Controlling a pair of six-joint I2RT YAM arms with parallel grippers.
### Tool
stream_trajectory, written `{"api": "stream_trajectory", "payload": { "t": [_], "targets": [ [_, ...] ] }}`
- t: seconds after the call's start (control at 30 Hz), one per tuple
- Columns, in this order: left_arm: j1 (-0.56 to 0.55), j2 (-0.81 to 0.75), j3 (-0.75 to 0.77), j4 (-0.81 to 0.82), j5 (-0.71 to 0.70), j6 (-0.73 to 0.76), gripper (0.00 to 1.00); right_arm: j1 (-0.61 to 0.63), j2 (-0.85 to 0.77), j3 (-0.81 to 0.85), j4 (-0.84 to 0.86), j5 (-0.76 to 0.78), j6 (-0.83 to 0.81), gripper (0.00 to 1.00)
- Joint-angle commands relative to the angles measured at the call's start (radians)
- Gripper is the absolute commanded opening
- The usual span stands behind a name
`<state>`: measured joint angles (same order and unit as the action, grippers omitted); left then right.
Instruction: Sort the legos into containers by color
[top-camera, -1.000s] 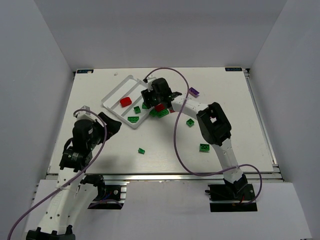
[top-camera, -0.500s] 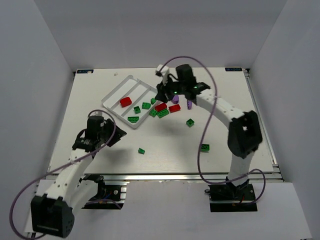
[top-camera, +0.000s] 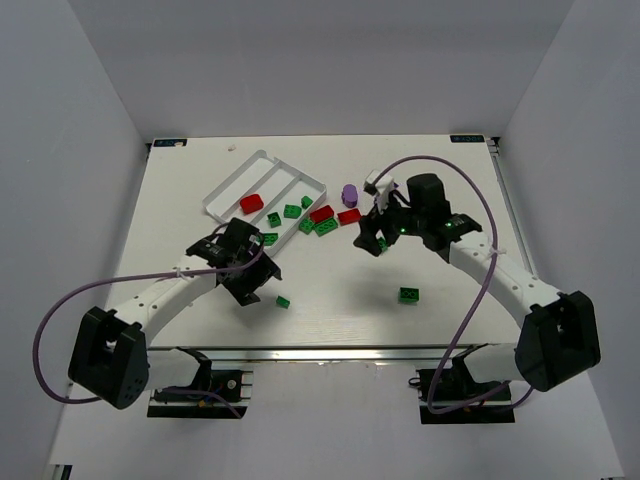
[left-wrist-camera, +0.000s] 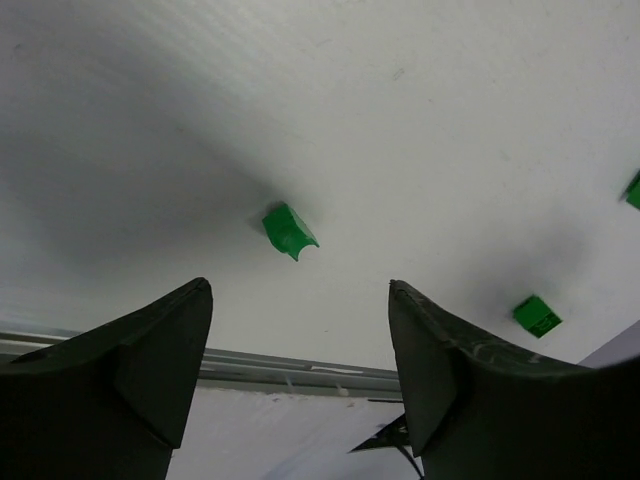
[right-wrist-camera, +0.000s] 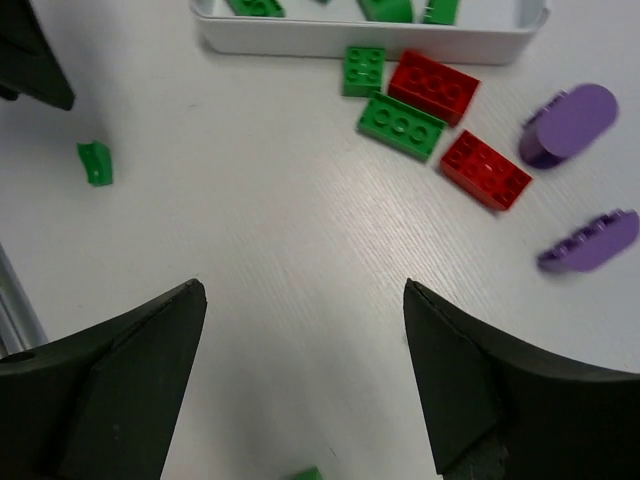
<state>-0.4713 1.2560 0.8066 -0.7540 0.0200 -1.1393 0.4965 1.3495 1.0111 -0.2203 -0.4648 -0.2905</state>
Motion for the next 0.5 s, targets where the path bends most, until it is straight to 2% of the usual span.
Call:
{"api": "stream_trajectory", "payload": {
  "t": [0.0, 0.13, 0.47],
  "targets": [
    [-0.015, 0.014, 0.003, -0.067, -0.026, -0.16, 0.81, -0.052, -0.065, -0.009, 0.047, 0.046, 0.062, 0.85],
    [-0.032, 0.055, 0.028, -0.036, -0.031, -0.201, 0.86, -0.068, -0.099, -0.04, 0.064, 0.038, 0.102, 0.85],
    [-0.099, 0.325, 0.186, -0.142, -0.055, -0.269, 0.83, -0.087, -0.161, -0.097, 0.099, 0.083, 0.134, 0.85]
  ]
}}
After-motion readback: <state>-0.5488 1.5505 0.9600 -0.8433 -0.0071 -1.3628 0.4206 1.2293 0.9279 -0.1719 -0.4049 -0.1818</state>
